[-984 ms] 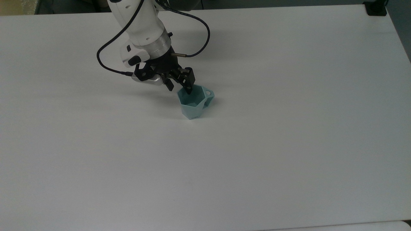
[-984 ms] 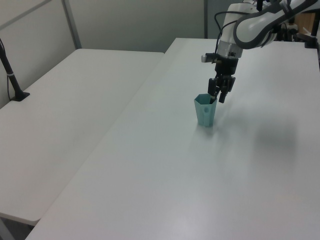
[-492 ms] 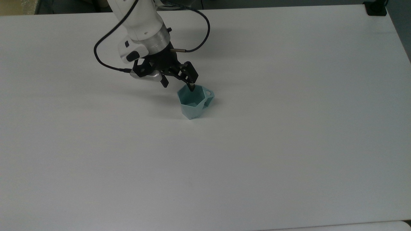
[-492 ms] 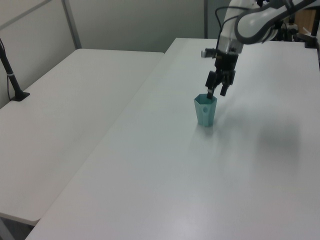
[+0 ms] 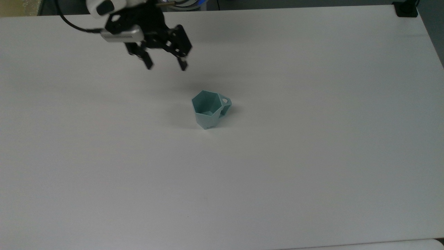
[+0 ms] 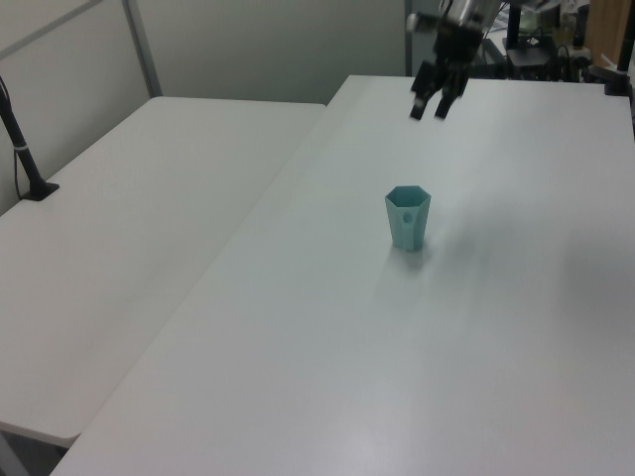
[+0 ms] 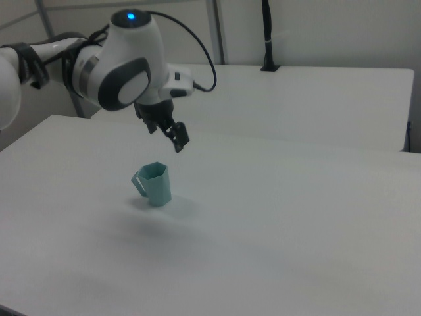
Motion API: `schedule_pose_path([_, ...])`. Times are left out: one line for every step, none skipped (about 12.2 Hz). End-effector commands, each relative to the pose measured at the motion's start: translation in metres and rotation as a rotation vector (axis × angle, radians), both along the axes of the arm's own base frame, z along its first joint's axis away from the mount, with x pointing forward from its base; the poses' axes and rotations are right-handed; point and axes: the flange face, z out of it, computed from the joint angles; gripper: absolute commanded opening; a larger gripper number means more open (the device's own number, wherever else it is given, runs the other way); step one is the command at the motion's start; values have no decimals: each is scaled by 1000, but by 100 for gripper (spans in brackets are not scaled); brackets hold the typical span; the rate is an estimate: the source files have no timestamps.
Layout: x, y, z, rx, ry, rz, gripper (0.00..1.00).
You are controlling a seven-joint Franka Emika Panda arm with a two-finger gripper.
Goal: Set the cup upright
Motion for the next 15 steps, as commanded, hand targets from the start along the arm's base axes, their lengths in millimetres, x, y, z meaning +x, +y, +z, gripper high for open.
schedule_pose_path([-12, -10, 17, -350, 80, 147, 100])
schedule_pose_path([-16, -21, 30, -389, 122, 149, 100])
schedule_pose_path([-19, -27, 43, -400, 150, 173, 100])
schedule_pose_path([-25, -40, 61, -414, 209, 253, 100])
schedule_pose_path([-30, -43, 72, -418, 234, 307, 100])
schedule_pose_path([-32, -42, 80, -405, 238, 325, 100])
schedule_pose_path([-33, -41, 82, -403, 240, 325, 100])
schedule_pose_path([-34, -41, 82, -401, 241, 326, 100])
schedule_pose_path([-34, -41, 82, -401, 241, 325, 100])
schedule_pose_path([-34, -40, 82, -401, 241, 326, 100])
schedule_pose_path([-35, -41, 83, -401, 238, 326, 100])
schedule_pose_path([-35, -41, 84, -400, 236, 326, 100])
schedule_pose_path([-34, -41, 84, -394, 233, 325, 100])
schedule_pose_path([-34, -40, 84, -388, 231, 325, 100])
schedule_pose_path([-34, -41, 86, -368, 224, 319, 100])
